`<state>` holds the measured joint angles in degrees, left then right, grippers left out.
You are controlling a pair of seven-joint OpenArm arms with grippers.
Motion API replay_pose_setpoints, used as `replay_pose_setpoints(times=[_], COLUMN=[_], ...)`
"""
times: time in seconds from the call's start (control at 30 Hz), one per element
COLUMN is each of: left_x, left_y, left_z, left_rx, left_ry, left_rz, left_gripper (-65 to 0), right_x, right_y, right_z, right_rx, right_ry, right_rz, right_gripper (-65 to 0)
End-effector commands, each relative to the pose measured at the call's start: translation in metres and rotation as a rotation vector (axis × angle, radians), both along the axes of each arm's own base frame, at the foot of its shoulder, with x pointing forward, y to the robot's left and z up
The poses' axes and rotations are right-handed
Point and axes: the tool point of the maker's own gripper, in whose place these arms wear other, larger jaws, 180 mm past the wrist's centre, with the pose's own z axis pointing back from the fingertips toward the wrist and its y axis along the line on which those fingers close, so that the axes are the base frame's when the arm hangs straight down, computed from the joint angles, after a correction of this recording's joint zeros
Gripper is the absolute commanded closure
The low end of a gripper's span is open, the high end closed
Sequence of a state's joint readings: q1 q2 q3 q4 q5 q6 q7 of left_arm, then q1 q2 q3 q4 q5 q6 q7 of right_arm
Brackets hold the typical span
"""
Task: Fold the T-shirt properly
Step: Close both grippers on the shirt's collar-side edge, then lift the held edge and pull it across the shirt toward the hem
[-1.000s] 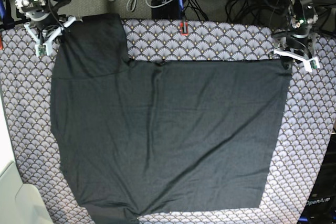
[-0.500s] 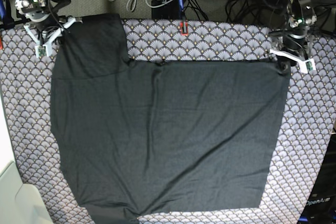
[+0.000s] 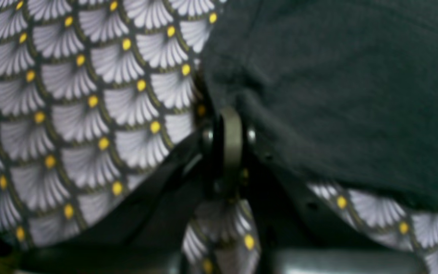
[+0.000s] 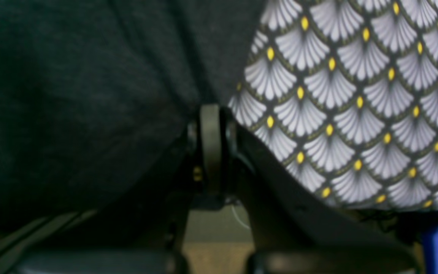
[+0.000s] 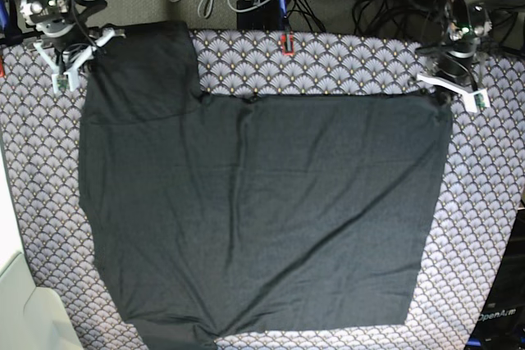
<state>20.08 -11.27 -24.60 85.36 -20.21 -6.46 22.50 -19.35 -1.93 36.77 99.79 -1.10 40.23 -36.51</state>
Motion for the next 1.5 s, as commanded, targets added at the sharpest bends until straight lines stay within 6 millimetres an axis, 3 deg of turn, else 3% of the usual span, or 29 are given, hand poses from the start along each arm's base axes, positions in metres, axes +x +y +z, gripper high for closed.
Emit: replay_pose_setpoints(times=[0.0,0.2,0.37,0.7,0.9,1.07,1.23,1.47], left_x=[0.007,0.016,0.023,0.079,0.1,0.103,0.106,0.126], left_y=[0.002,-0.011,-0.013,0.012,0.025,0.014,0.005,0.012], left_z=[0.014,0.042,0.056,0.092,0.095,0.089,0.091,0.101], left_rx=[0.017,0.024,0.038,0.091,0.083,0.076,0.076,0.075], left_ry=[-0.035,-0.031,-0.056,-0.116,-0.106,-0.095,-0.102,-0.129], left_rz=[-0.016,-0.067,-0.082,-0.093,-0.074,-0.098,-0.123,-0.108], left_gripper=[-0.4,-0.4,-0.4,-0.4,-0.4,-0.4,-0.4,-0.4], right_x=[0.016,0.031,0.048,0.084,0.107,0.122,0.141,0.17], right_y=[-0.008,-0.008,0.009,0.017,0.018,0.016,0.006,-0.008], right_z=[0.02,0.043,0.051,0.074,0.091,0.104,0.105,0.108], right_rx=[-0.031,-0.069,-0.063,-0.064,-0.062,-0.069,-0.102,-0.107], right_ry=[-0.074,-0.136,-0.172,-0.266,-0.329,-0.371,-0.367,-0.37], right_rz=[0.004,0.023,0.08,0.099,0.098,0.098,0.091,0.082], right_gripper=[0.0,0.0,0.0,0.0,0.0,0.0,0.0,0.0])
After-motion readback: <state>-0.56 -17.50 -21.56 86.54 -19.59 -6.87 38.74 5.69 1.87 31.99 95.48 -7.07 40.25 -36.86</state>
